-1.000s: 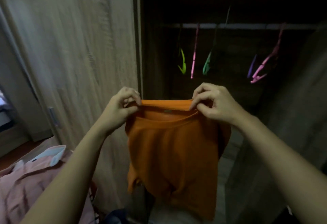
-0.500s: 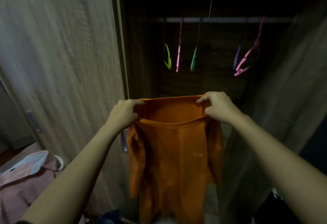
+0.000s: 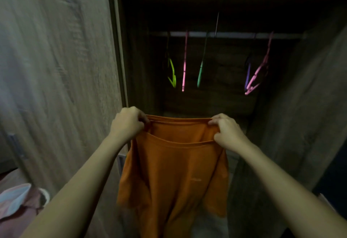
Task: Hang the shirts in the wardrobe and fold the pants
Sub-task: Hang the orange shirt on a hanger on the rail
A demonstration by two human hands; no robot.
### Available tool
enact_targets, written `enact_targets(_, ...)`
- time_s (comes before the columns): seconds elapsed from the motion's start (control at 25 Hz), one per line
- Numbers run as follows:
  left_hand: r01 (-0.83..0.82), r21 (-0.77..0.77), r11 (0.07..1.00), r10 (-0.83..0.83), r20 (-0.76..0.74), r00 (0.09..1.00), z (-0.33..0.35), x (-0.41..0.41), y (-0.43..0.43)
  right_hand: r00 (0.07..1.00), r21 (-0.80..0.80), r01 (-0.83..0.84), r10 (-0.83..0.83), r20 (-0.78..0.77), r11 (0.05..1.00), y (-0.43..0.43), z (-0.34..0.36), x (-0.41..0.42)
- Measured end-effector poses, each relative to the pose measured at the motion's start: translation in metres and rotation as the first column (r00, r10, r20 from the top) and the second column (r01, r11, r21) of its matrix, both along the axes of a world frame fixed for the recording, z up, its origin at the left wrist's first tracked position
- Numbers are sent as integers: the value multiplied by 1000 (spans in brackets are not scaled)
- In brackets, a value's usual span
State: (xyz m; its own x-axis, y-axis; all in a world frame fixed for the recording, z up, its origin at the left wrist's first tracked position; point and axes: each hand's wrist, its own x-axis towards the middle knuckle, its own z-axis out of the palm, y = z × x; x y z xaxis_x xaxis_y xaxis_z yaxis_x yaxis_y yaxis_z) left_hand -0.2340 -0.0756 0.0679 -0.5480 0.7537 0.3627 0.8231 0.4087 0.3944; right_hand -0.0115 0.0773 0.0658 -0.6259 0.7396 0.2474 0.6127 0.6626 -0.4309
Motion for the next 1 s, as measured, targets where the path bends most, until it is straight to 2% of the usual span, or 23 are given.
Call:
enact_targets(0.16, 75, 252, 965, -91, 55, 994, 27, -9, 17, 991, -134, -53, 36, -128, 990, 8, 27, -9)
enact_targets(0.28, 110, 367, 924, -131, 35, 991, 57, -15, 69, 999, -33, -42, 42, -6, 999, 4, 40, -29)
enact_targets(0.36, 19, 405, 914, -116, 216, 970, 76, -21, 110, 998, 47, -47, 44, 54, 998, 0, 41, -40)
enact_targets(0.44, -110, 396, 911, -95, 463, 881, 87, -26, 149, 997, 79, -45, 40, 58, 996, -1, 41, -42)
enact_targets(0.56, -139, 350, 926, -110, 603, 790, 89, -29, 188, 997, 82, -52, 48, 60, 995, 1, 46, -38)
enact_targets(0.64, -141, 355, 924, -95, 571, 815, 93, -31, 203, 996, 94, -59, 53, 68, 994, 2, 49, -33)
enact_targets(0.8, -212, 423, 881, 35, 389, 921, 118, -30, 205, 997, 122, -56, 50, 57, 991, 5, 55, -17)
enact_targets(1.0, -188, 489, 851, -2, 361, 932, 110, -25, 183, 999, 127, -31, 25, 46, 991, -1, 54, -3)
